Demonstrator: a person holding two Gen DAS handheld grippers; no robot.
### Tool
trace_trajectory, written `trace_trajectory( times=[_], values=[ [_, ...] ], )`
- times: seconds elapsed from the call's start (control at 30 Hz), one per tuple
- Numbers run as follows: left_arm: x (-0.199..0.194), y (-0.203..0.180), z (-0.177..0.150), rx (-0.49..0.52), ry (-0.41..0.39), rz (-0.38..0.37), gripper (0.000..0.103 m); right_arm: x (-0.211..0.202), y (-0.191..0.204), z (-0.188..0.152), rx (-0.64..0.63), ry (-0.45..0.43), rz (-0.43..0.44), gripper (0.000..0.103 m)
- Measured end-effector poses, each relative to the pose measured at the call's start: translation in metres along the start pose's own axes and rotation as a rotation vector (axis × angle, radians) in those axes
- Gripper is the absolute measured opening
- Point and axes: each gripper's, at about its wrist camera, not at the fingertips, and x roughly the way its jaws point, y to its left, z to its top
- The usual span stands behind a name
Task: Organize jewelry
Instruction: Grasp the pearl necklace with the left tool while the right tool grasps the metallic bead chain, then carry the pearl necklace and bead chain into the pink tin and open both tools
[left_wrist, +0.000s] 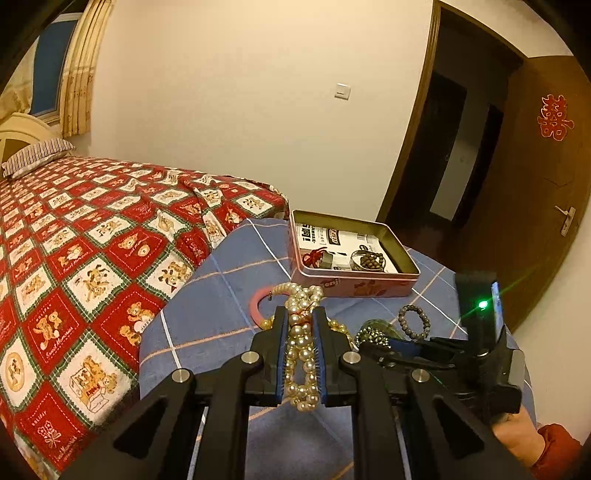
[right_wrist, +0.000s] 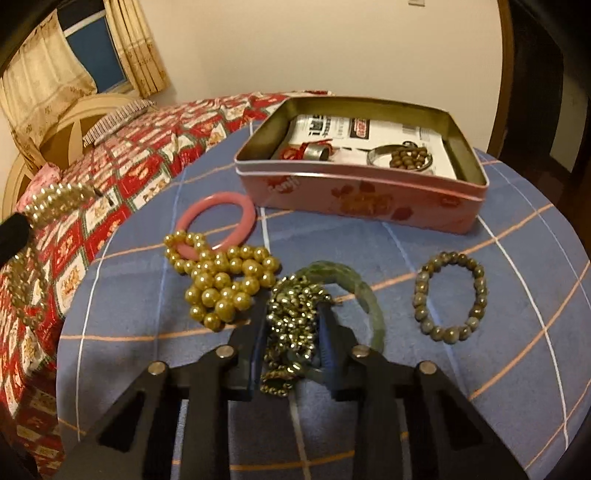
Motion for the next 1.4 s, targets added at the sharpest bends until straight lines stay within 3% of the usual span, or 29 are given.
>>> trace_trajectory(
  times=[0.1, 0.4, 0.83, 1.23, 1.4],
  values=[
    [0.001, -0.001, -0.001, -0.002, 0.005, -0.001, 0.012, -0.015, -0.001, 0.000, 0.010, -0.045, 0.017, 0.018],
    [-0.003, -0.011, 0.000, 0.012, -0.007, -0.018, 0.012, -0.051, -0.007, 0.004, 0.059, -0.146, 0.035, 0.018],
    [-0.018, -0.031, 0.005, 0.029, -0.065, -0.055, 0.012, -0.124, -0.021, 0.010, 0.107, -0.343, -0.033, 0.018],
    [0.009, -0.064, -0.002, 0.070, -0.007, -0.128, 0.012, -0.123, -0.038, 0.005, 0.145, -0.342, -0.086, 0.018],
    [0.012, -0.063, 0.010, 0.058, -0.034, -0.130, 0.012, -0.130, -0.044, 0.013, 0.131, -0.376, -0.101, 0.018]
  ],
)
